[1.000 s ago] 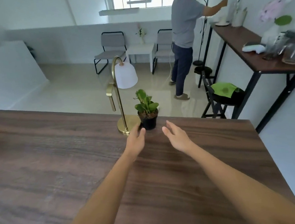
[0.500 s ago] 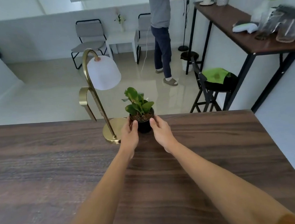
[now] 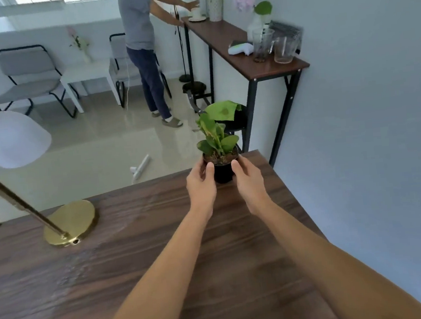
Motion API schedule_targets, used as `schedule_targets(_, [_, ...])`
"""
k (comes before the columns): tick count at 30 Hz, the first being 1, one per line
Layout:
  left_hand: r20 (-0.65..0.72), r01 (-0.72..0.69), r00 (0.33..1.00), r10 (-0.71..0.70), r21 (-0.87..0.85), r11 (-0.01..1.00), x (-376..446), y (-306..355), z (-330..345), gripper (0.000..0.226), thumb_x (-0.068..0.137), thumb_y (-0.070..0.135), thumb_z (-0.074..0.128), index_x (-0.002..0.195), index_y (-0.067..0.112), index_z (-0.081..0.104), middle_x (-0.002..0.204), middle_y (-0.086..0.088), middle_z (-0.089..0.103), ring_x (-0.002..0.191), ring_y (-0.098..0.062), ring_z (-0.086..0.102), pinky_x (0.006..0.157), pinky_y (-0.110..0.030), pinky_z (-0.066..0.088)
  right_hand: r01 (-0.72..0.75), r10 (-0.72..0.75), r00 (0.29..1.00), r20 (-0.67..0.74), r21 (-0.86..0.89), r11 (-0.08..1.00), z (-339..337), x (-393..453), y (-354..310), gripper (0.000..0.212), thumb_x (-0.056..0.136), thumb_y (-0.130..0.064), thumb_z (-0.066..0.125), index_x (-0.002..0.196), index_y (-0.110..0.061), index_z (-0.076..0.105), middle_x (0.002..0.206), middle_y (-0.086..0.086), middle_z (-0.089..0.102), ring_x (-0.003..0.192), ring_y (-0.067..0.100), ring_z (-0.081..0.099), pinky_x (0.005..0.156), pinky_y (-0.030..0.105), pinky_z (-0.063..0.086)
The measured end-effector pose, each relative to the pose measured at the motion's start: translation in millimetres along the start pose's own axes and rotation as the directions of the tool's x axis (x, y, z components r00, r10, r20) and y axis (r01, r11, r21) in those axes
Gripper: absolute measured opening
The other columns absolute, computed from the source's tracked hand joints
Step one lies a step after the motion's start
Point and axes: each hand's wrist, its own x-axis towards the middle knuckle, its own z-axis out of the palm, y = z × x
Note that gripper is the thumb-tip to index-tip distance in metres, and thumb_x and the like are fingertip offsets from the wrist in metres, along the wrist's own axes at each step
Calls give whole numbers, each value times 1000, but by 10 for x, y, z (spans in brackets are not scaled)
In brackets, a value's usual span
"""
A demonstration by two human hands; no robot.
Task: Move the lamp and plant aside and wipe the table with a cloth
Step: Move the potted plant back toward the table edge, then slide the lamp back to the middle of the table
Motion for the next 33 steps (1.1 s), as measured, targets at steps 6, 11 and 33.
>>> schedule_targets(6, [68, 111, 992, -108, -40, 993, -82, -127, 922, 34, 94, 18, 54, 127, 15, 58, 123, 3, 63, 110, -8, 58, 98, -25, 44, -63, 71, 989, -131, 67, 996, -781, 178, 297, 49, 84, -55, 52, 127, -32, 58, 127, -11, 63, 120, 12, 57, 107, 46, 44])
schedule_targets(11, [92, 159, 983, -156, -22, 987, -124, -177, 1220, 33, 93, 16, 55, 126, 12, 59, 124, 1, 62, 111, -9, 56, 99, -24, 42, -64, 75, 985, -156, 76, 995, -1128, 197, 397, 36, 95, -37, 57, 130, -27, 55, 118, -17, 62, 120, 11, 56, 108, 45, 44])
schedule_targets(33, [-431, 236, 883, 186, 751, 617, -614, -371, -1690, 48, 89, 27, 56, 132, 12, 42, 147, -20, 31, 136, -37, 29, 109, -50, 28, 363, -244, 914, 325, -382, 850, 1500, -332, -138, 19, 94, -27, 59, 91, -14, 72, 84, 0, 70, 78, 12, 59, 77, 25, 43])
